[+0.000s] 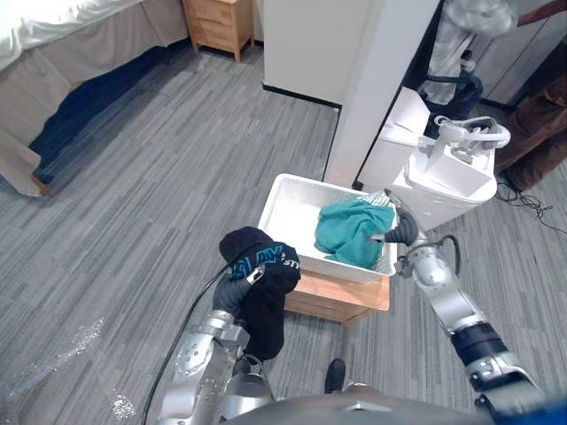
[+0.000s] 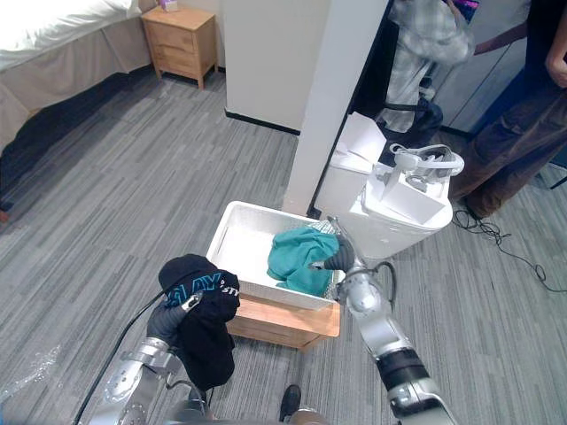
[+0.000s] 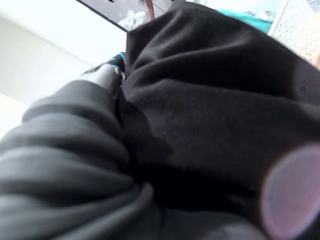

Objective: Tidy the bed and pick cloth on bed and put in laundry

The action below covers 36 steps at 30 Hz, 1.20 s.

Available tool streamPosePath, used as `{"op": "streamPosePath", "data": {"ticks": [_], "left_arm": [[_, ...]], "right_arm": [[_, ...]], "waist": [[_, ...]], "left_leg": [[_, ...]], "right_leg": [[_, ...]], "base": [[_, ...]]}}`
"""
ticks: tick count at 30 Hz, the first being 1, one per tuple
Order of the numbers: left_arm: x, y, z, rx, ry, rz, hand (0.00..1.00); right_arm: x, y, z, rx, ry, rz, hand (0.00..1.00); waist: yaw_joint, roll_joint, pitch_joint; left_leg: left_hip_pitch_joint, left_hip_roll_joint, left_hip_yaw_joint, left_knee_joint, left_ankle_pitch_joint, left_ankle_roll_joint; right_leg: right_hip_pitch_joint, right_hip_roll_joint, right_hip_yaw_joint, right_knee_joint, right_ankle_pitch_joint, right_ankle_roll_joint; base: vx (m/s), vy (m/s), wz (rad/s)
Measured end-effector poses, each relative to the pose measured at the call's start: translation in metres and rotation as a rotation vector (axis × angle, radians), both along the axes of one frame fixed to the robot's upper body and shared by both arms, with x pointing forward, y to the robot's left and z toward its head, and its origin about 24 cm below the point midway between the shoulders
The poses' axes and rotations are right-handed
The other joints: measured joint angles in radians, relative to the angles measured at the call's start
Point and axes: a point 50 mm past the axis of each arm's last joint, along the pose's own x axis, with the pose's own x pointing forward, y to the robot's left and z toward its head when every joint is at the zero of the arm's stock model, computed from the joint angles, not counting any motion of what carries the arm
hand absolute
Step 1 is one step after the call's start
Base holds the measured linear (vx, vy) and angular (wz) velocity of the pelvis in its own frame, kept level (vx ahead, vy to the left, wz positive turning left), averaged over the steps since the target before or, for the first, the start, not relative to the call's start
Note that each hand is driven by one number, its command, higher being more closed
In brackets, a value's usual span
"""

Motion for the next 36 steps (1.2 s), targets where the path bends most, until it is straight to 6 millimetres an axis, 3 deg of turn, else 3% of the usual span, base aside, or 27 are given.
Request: {"op": "streamPosePath", "data": {"ticks": [4,7,12,16,19,21,25,28,31,34,36], "left_arm": [[-0.011,0.011,-0.007,0.009,0.048,0.091,1.0],[-0.014,0.02,-0.008,0.018,0.068,0.186,1.0],[-0.022,0.051,-0.023,0.031,0.155,0.466,1.0],[-0.04,0.086,-0.043,-0.067,0.27,0.834,1.0],[-0.058,0.114,-0.046,-0.108,0.283,1.119,1.0],[-0.065,0.135,-0.034,-0.103,0.228,1.355,1.0],[-0.064,0.166,-0.008,-0.151,0.113,1.713,1.0],[-0.06,0.185,0.013,-0.198,0.02,1.862,1.0],[-0.051,0.202,0.041,-0.234,-0.12,1.888,1.0],[-0.029,0.222,0.086,-0.193,-0.337,1.77,1.0],[-0.012,0.225,0.112,-0.133,-0.469,1.665,1.0]], "right_arm": [[-0.033,-0.045,-0.018,0.101,0.036,-0.226,0.0],[-0.063,-0.058,-0.038,0.188,0.076,-0.318,0.0],[-0.124,-0.063,-0.085,0.322,0.215,-0.466,0.0],[-0.179,-0.061,-0.129,0.473,0.418,-0.595,0.0],[-0.209,-0.052,-0.152,0.542,0.569,-0.625,0.0],[-0.226,-0.04,-0.164,0.603,0.645,-0.641,0.0],[-0.243,-0.02,-0.175,0.657,0.747,-0.598,0.0],[-0.257,-0.007,-0.181,0.675,0.823,-0.58,0.0],[-0.265,-0.006,-0.181,0.671,0.844,-0.571,0.0],[-0.262,-0.005,-0.18,0.674,0.825,-0.552,0.0],[-0.261,-0.004,-0.179,0.677,0.809,-0.539,0.0]], "waist": [[-0.037,0.006,-0.04],[-0.072,0.016,-0.047],[-0.105,0.046,-0.071],[-0.115,0.066,-0.094],[-0.12,0.072,-0.11],[-0.122,0.071,-0.128],[-0.127,0.074,-0.136],[-0.129,0.088,-0.145],[-0.134,0.101,-0.154],[-0.133,0.105,-0.156],[-0.139,0.11,-0.159]], "left_leg": [[0.027,-0.004,0.029,0.001,0.004,-0.001],[0.044,-0.005,0.037,0.002,0.0,-0.003],[0.057,-0.001,0.054,0.008,-0.011,-0.004],[0.065,-0.003,0.027,-0.005,-0.01,-0.006],[0.089,-0.003,0.02,-0.04,0.004,-0.004],[0.093,-0.003,0.019,-0.047,0.007,-0.003],[0.095,-0.006,0.018,-0.048,0.006,-0.002],[0.105,-0.005,0.025,-0.048,-0.003,-0.002],[0.114,-0.002,0.034,-0.048,-0.01,-0.006],[0.126,0.006,0.056,-0.045,-0.01,-0.01],[0.127,0.007,0.065,-0.042,-0.011,-0.011]], "right_leg": [[0.004,-0.004,0.023,0.0,-0.002,0.003],[0.018,-0.005,0.028,0.0,-0.003,0.004],[0.026,-0.004,0.047,0.0,-0.014,0.002],[0.047,-0.003,0.012,-0.001,-0.024,-0.001],[0.059,-0.002,-0.006,-0.005,-0.031,0.0],[0.074,-0.005,-0.024,-0.006,-0.036,0.001],[0.085,-0.01,-0.032,-0.006,-0.038,0.002],[0.093,-0.01,-0.031,-0.006,-0.041,0.0],[0.097,-0.008,-0.025,-0.002,-0.041,0.003],[0.096,-0.001,-0.004,-0.002,-0.041,0.002],[0.092,0.0,0.003,-0.002,-0.041,0.002]], "base": [[0.06,0.021,-0.15],[0.01,0.013,-0.12],[-0.04,0.0,-0.11],[-0.02,-0.017,0.18],[-0.01,-0.007,0.23],[0.01,0.007,0.21],[0.02,0.02,0.08],[0.05,0.023,-0.02],[0.07,0.025,-0.08],[0.05,0.016,-0.19],[0.05,0.017,-0.17]]}}
